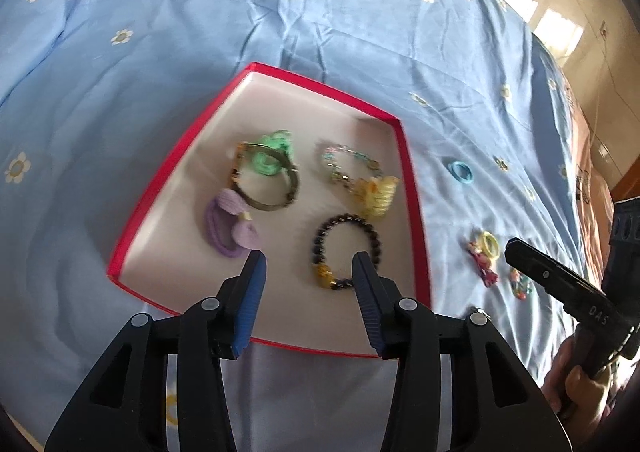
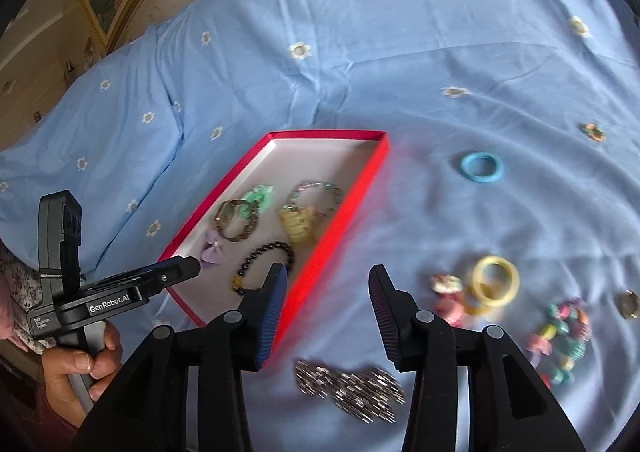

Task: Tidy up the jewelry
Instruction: 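Grasp the pink heart hair clip with the left gripper while the right grasps the gold ring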

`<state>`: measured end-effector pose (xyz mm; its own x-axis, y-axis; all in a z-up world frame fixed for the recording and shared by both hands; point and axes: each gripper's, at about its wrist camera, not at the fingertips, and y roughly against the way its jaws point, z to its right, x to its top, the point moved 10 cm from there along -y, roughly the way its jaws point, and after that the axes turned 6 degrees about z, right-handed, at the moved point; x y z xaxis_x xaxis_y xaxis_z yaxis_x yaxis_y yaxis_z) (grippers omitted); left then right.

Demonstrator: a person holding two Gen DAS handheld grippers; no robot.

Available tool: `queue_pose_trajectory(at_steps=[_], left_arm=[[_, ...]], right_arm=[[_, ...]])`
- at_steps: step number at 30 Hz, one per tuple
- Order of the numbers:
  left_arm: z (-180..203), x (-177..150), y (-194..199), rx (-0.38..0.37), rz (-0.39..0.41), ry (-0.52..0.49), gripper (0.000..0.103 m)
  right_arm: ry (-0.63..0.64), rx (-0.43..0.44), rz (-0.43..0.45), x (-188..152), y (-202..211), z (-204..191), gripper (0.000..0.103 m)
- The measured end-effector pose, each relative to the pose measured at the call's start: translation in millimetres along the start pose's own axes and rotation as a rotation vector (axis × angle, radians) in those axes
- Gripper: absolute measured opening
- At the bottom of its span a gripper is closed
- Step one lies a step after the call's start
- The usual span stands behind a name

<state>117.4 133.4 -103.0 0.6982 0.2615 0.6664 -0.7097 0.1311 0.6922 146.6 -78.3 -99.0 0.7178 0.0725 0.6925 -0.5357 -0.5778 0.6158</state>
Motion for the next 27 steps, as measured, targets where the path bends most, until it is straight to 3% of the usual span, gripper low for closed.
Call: queue_pose_trajectory(at_steps=[3, 27], left_arm=[[13.5, -2.8, 0.5, -0.018, -0.005, -0.016, 0.045], [130.7, -30.8, -26.5, -0.146, -0.101, -0.215, 0.046]], right_arm=[[-0.017, -0.025, 0.016, -2.7, 13.5, 14.5, 0.05], [-0.164, -0.225, 0.094, -24.7, 96.1, 132.4, 0.05]])
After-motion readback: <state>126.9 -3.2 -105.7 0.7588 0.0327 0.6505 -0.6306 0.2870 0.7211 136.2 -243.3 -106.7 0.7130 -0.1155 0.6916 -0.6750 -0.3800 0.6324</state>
